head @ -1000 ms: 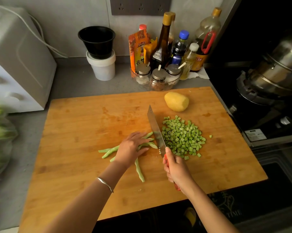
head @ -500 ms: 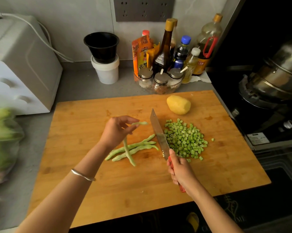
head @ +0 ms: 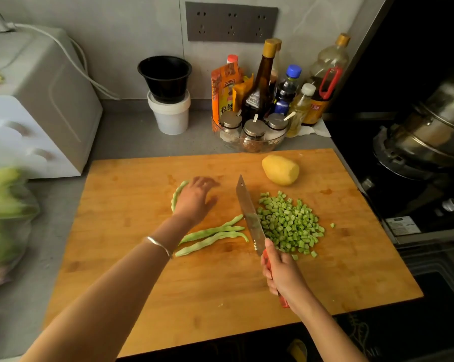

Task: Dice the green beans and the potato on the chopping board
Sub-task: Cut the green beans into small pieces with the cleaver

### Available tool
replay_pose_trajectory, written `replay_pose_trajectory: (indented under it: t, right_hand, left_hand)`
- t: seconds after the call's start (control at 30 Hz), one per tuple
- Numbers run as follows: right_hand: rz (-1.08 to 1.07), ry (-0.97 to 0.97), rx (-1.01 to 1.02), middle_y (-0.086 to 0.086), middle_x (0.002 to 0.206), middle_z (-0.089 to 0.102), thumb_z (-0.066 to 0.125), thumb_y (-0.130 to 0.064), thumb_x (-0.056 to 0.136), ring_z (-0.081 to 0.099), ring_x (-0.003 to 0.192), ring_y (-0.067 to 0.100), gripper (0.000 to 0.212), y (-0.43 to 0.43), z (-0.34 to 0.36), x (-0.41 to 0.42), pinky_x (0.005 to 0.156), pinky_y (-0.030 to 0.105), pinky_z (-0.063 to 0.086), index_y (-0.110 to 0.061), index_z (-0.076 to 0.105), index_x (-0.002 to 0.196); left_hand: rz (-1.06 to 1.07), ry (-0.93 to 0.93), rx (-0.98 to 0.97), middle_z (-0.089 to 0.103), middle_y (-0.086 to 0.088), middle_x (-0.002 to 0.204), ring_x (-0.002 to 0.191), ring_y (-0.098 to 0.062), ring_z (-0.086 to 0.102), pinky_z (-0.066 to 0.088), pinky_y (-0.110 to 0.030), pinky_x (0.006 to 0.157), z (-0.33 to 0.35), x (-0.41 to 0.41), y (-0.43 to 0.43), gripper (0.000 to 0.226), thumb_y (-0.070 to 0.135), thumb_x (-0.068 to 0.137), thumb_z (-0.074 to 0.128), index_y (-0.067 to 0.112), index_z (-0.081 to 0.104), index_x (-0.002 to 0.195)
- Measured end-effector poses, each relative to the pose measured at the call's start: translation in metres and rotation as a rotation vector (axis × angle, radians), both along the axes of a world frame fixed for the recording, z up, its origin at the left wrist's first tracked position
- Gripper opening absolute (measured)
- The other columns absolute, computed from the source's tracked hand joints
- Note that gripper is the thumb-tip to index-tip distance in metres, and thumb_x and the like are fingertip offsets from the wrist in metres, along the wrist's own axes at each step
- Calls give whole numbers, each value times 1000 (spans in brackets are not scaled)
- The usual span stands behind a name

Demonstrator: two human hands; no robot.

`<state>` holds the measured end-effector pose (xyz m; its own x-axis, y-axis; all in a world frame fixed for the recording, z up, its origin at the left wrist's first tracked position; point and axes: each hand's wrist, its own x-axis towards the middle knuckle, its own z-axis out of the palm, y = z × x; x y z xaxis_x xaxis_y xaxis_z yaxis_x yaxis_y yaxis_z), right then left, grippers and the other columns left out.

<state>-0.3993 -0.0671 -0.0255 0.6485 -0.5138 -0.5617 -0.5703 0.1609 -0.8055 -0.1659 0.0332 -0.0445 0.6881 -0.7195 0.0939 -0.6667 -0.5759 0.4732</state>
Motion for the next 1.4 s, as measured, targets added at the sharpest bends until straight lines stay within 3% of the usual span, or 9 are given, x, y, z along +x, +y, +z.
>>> replay_pose_trajectory:
  t: [0.1,0.3,0.5,0.7,0.87,1.03,1.23,1.4]
  right_hand:
    - [-6,3,-9,-1,49,34,36,-50,100,27,37,14,50,0,-1,-1,39,23,19,-10,47,72]
    - [5,0,-55,-1,49,33,35,-49,100,27,36,13,50,4,-2,-1,39,22,19,-10,47,71]
    - [-26,25,-30,-2,47,34,34,-50,100,27,36,13,52,-2,0,-11,41,24,19,-10,46,70]
    - [34,41,-79,-3,47,35,34,-55,98,29,35,12,54,8,-6,-6,40,23,20,-11,48,70]
    - [9,39,-70,-2,47,34,35,-54,99,28,35,12,53,8,-5,-6,40,23,20,-11,48,69]
    - [2,51,-81,-1,49,34,34,-54,99,28,35,12,53,3,-3,-8,41,24,20,-12,47,70]
    - [29,59,-129,-2,47,35,35,-54,99,30,35,12,53,2,-6,-9,39,23,22,-13,47,67]
    - [46,59,-145,-1,47,34,34,-55,98,30,35,11,53,0,-7,-9,39,22,22,-13,47,67]
  left_hand:
    - [-124,139,3,57,1,124,111,-18,55,48,-35,88,-13,-36,7,44,44,86,64,24,59,124]
    - [-57,180,-183,66,-2,116,109,-20,57,40,-22,92,-40,-74,10,40,28,82,71,18,65,121]
    - [-70,155,-203,67,-1,116,108,-19,58,46,-29,92,-42,-82,1,37,30,83,71,20,67,118]
    - [-147,-56,-193,72,0,104,89,-23,68,57,-33,73,-47,-74,10,29,21,72,81,19,74,100]
    - [-128,-20,-252,73,-2,100,86,-23,69,58,-30,69,-50,-81,5,24,15,72,80,16,75,95]
    - [-121,5,-264,73,-3,102,91,-24,68,59,-37,70,-49,-86,-9,19,14,77,77,14,76,95]
    - [-85,-119,-169,72,3,100,92,-20,65,53,-30,72,-42,-81,9,43,36,70,81,21,70,109]
    - [-34,52,-231,71,-6,100,90,-24,66,55,-33,74,-47,-86,12,32,25,79,75,16,71,109]
